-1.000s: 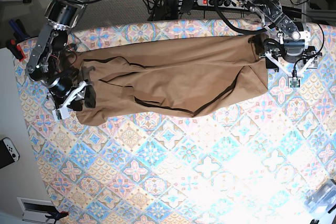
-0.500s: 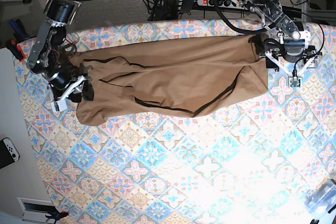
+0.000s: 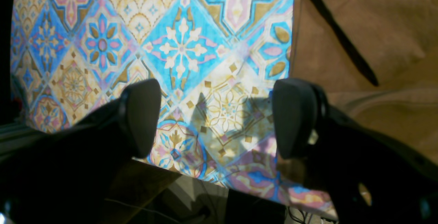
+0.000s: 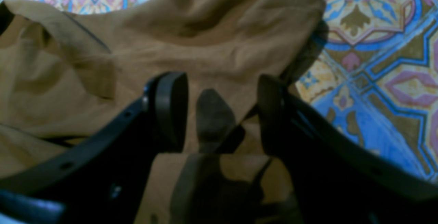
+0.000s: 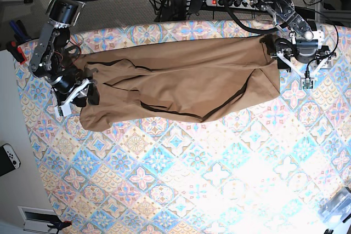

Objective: Layout the t-shirt on the table in an organized manner, then fold the t-shirt properly
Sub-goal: 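Move the right gripper along the shirt end and grasp the fabric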

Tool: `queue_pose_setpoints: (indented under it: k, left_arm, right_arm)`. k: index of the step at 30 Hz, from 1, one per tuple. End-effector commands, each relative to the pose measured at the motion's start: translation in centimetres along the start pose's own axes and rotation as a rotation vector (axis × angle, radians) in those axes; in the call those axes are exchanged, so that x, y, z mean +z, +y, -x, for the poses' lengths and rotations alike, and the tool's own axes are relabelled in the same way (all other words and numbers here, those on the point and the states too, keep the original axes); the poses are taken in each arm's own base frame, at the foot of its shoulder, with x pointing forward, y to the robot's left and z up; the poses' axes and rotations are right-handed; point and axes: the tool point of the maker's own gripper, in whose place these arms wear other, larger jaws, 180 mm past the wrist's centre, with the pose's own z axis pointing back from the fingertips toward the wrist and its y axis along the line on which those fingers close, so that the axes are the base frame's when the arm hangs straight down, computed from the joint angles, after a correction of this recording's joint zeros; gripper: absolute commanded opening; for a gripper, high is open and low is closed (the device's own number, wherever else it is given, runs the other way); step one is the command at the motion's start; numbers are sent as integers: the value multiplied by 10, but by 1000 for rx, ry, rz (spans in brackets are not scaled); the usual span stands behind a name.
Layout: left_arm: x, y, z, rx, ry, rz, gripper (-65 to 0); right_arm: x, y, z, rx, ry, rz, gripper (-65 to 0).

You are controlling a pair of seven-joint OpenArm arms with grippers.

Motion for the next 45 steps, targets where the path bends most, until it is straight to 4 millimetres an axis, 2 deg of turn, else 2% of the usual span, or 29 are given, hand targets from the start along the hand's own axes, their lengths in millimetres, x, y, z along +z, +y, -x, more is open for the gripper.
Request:
queue_pose_setpoints:
  k: [1, 4, 10, 13, 15, 20, 25, 34, 36, 41, 45]
  left_arm:
    - [3, 1, -10, 11, -38, -6, -154]
    - [3, 1, -10, 11, -38, -6, -154]
    - [3, 1, -9, 12, -35, -7, -154]
    - [4, 2, -9, 12, -36, -8, -154]
    - [4, 2, -9, 12, -36, -8, -154]
    - [4, 2, -10, 12, -41, -8, -154]
    - [3, 1, -11, 13, -43, -8, -154]
    - [3, 0, -12, 12, -46, -5, -154]
    - [3, 0, -13, 12, -47, -5, -154]
    - [3, 0, -12, 11, -47, -4, -154]
    - [3, 0, -11, 10, -44, -4, -154]
  right_arm:
    - [4, -2, -21, 22, -57, -1, -343]
    - [3, -4, -20, 31, -49, 8, -343]
    - [-2, -15, 7, 37, 50, 48, -343]
    - [-3, -14, 7, 36, 48, 46, -350]
    - [-3, -14, 8, 35, 49, 46, -404]
    - [-3, -14, 9, 37, 60, 47, -650]
    - [-2, -14, 12, 38, 66, 48, -650]
    - [31, -2, -47, 255, 51, 128, -650]
    - [31, 10, -55, 307, 56, 117, -650]
    - [20, 34, -54, 372, 78, 61, -650]
    - [15, 37, -49, 372, 91, 43, -650]
